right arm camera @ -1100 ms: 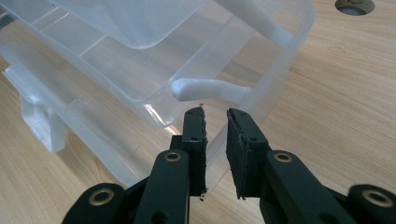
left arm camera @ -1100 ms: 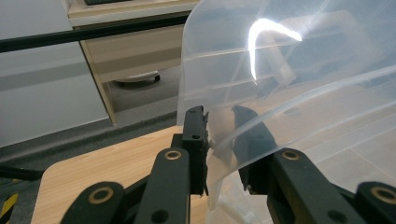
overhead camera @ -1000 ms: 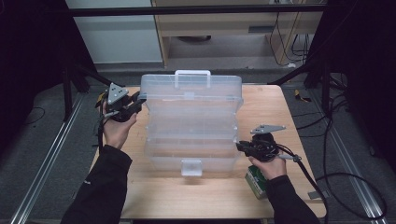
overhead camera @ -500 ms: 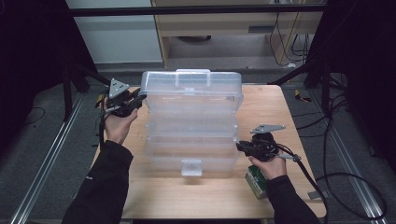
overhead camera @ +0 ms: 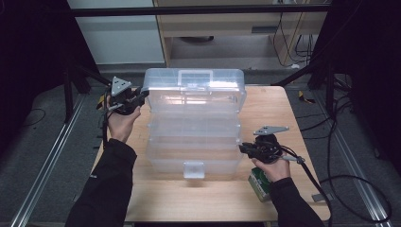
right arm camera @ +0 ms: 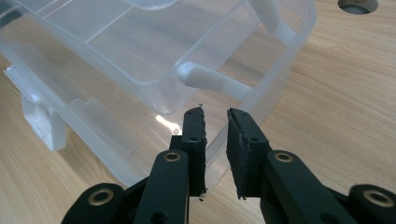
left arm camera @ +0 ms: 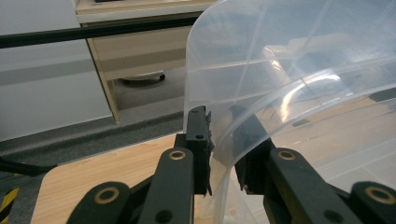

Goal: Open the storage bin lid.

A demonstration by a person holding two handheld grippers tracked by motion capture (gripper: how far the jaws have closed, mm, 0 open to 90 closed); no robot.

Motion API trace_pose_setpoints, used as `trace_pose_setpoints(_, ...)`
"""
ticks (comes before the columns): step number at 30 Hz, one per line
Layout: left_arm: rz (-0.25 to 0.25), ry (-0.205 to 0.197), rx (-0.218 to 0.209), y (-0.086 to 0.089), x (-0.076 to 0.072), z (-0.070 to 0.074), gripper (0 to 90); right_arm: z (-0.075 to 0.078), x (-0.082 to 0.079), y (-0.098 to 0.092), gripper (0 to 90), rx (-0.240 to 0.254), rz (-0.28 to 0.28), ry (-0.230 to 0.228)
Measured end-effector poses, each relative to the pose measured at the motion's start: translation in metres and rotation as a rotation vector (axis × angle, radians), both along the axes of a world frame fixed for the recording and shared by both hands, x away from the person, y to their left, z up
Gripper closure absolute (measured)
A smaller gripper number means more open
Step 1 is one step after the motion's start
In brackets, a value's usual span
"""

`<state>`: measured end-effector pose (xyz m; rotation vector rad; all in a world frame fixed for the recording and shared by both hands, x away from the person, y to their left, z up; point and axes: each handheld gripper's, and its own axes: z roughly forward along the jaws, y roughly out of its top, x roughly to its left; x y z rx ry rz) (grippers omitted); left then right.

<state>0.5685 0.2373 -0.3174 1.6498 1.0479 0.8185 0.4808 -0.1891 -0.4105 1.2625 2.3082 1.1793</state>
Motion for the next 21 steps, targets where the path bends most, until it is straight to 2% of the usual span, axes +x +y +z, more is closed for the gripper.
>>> trace_pose_setpoints(21,0.032,-0.006,-0.02,-0.005,0.019,0.003,78.4,0.0,0.001,0.0,77.0,-0.001,0.005,-0.001)
